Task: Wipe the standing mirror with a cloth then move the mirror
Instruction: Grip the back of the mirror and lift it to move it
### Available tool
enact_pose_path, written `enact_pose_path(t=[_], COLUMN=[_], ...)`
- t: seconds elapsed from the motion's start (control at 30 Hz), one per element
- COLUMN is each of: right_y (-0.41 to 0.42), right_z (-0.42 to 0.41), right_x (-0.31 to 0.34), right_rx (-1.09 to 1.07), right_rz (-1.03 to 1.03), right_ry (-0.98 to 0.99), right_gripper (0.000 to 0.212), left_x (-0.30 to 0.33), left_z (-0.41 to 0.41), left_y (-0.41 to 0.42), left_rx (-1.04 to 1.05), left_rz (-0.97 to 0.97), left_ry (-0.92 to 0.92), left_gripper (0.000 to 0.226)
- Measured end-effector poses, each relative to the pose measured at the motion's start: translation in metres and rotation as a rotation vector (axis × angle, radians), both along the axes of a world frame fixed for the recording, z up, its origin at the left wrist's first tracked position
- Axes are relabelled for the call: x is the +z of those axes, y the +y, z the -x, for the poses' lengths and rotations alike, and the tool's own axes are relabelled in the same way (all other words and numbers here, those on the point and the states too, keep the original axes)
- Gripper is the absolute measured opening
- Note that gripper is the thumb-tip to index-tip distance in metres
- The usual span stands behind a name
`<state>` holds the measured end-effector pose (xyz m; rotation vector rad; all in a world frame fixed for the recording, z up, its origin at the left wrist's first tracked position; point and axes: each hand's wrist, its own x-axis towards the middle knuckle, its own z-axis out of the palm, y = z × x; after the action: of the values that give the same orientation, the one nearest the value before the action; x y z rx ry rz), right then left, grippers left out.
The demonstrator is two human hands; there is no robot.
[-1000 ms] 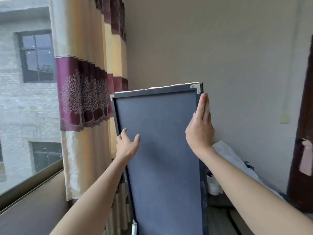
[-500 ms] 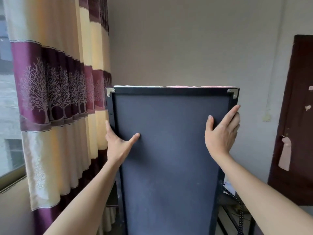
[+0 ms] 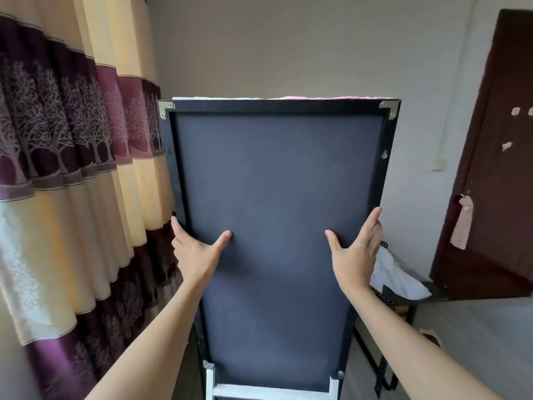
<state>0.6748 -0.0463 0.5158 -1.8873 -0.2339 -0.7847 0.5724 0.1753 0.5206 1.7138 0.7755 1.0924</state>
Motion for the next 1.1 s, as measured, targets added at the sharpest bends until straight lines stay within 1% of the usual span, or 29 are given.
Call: enact_pose_path(t=[0.07,0.17,0.2,0.3,0.37,0.57,0.7,0.8,0.9,1.1], right_y=[0.003,0.006,0.006,0.005,0.004,0.003,-0.001,-0.009,-0.025,-0.083], right_z=[0.003,0.001,-0.003,-0.017,-0.024,-0.033,-0.041,-0.049,-0.056,-0.065], right_x=[-0.021,-0.034,-0.034,-0.028,-0.025,-0.018,-0.016,-0.015,-0.014,0.001], right_rx=[0.035,0.067,0.069,0.063,0.054,-0.016,-0.006,0.000,-0.038,-0.130], right_rz=[-0.050,-0.185,-0.210,-0.192,-0.166,-0.053,-0.027,-0.054,-0.089,-0.164], right_ry=[0.110,0.287,0.330,0.421,0.450,0.464,0.451,0.447,0.432,0.393], right_gripper=[0.101,0.105,0.101,0.081,0.075,0.067,0.065,0.063,0.062,0.056], left_x=[-0.009,-0.017,-0.018,-0.016,-0.014,-0.008,-0.004,0.000,0.005,0.022], left_z=[-0.003,-0.010,-0.012,-0.019,-0.024,-0.039,-0.047,-0.058,-0.072,-0.118], left_y=[0.005,0.011,0.012,0.020,0.023,0.030,0.032,0.025,0.010,-0.039], left_rx=[-0.023,-0.045,-0.051,-0.062,-0.052,-0.064,-0.078,-0.113,-0.147,-0.247], left_rz=[0.012,0.026,0.032,0.048,0.051,0.123,0.113,0.104,0.077,0.044], left_ry=[0.032,0.029,0.024,0.029,0.044,0.103,0.098,0.073,0.085,0.111], left_gripper=[0.119,0.119,0.119,0.118,0.115,0.117,0.117,0.116,0.116,0.113])
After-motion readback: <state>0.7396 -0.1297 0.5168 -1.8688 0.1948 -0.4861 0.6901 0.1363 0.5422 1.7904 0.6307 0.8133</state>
